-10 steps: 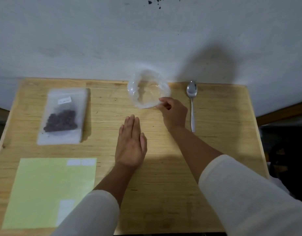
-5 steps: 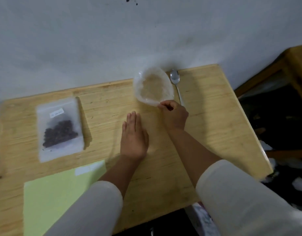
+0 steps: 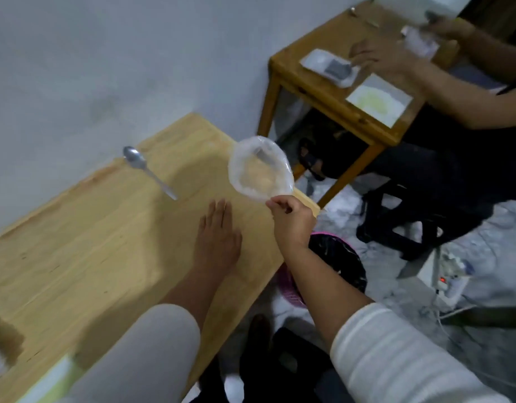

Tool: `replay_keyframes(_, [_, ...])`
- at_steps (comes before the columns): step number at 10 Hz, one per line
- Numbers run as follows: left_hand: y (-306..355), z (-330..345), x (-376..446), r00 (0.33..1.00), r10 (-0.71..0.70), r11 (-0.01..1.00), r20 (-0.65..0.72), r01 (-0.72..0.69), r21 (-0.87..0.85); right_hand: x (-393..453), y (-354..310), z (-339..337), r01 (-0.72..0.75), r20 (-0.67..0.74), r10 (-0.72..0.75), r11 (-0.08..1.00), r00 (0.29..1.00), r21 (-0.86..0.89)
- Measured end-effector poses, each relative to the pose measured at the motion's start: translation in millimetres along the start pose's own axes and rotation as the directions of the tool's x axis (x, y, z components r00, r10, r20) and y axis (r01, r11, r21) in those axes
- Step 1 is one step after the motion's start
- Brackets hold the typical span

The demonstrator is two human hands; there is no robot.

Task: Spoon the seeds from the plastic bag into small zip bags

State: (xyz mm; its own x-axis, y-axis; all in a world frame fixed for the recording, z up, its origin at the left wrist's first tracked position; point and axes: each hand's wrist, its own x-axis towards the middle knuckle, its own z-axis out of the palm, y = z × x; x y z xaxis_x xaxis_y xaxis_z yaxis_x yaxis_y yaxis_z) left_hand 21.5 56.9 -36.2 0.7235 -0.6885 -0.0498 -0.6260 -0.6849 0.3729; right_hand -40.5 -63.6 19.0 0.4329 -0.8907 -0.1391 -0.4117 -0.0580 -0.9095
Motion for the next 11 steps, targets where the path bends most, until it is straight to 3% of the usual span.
replay_keyframes(3, [105,66,40,0.975,0.170,0.985,0.146,-0.169,-0.021,41,89,-116,-0.224,-0.301,0.220,0.974,0.928,0.019])
replay_keyframes(6, [116,97,45,0.984,0.177,0.979,-0.033,-0.172,0.112,53,177,-159,-0.453,-0.408,0.436,0.889,0.802,0.061])
replay_keyframes(8, [115,102,42,0.951,0.257,0.957,-0.173,-0.225,0.184,59,209,-171,-0.512,-0.280,0.520,0.852,0.807,0.109])
replay_keyframes(9, [115,105,40,0.945,0.257,0.957,-0.202,-0.219,0.192,54,209,-173,-0.497,-0.278,0.473,0.867,0.836,-0.020])
replay_keyframes(10, [115,106,41,0.937,0.275,0.949,-0.215,-0.229,0.214,52,203,-175,-0.476,-0.172,0.452,0.867,0.875,-0.146])
replay_keyframes(11, [118,103,38,0.964,0.214,0.971,-0.160,-0.193,0.139,45,205,-173,-0.456,0.036,0.502,0.812,0.864,-0.365])
